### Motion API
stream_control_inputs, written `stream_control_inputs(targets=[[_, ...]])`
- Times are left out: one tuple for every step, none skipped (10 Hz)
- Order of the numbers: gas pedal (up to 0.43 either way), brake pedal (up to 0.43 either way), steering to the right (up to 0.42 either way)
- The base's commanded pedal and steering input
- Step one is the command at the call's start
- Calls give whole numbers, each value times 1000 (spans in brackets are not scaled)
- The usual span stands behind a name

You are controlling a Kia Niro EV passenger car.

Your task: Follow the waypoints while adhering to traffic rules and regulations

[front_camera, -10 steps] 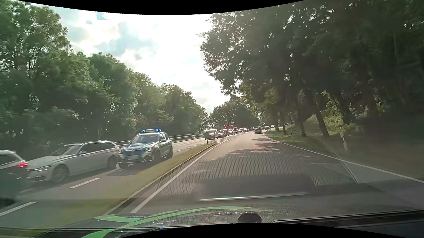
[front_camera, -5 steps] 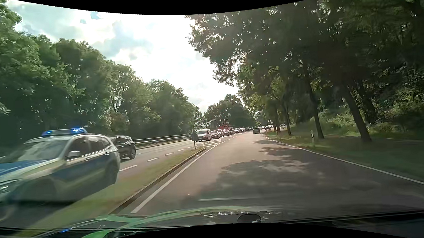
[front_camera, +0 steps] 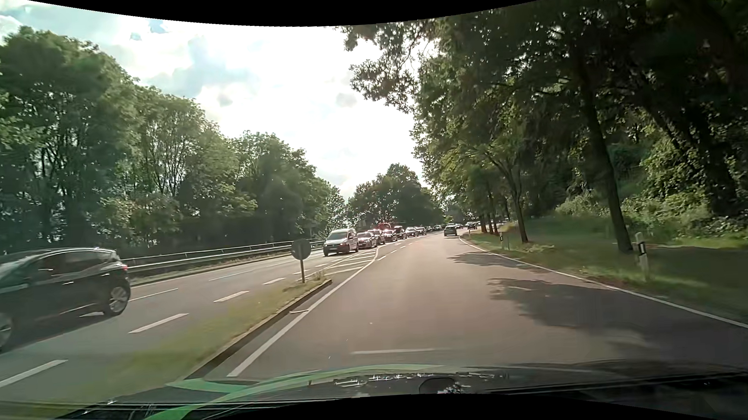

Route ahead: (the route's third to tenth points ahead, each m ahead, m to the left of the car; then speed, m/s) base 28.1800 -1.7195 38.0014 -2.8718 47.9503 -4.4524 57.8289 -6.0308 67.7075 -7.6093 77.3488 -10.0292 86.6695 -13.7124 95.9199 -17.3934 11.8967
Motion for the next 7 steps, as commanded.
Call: stream_control_inputs(targets=[[157, 0, 15], [157, 0, 14], [157, 0, 15], [157, 0, 14], [157, 0, 14], [157, 0, 14], [157, 0, 14]])
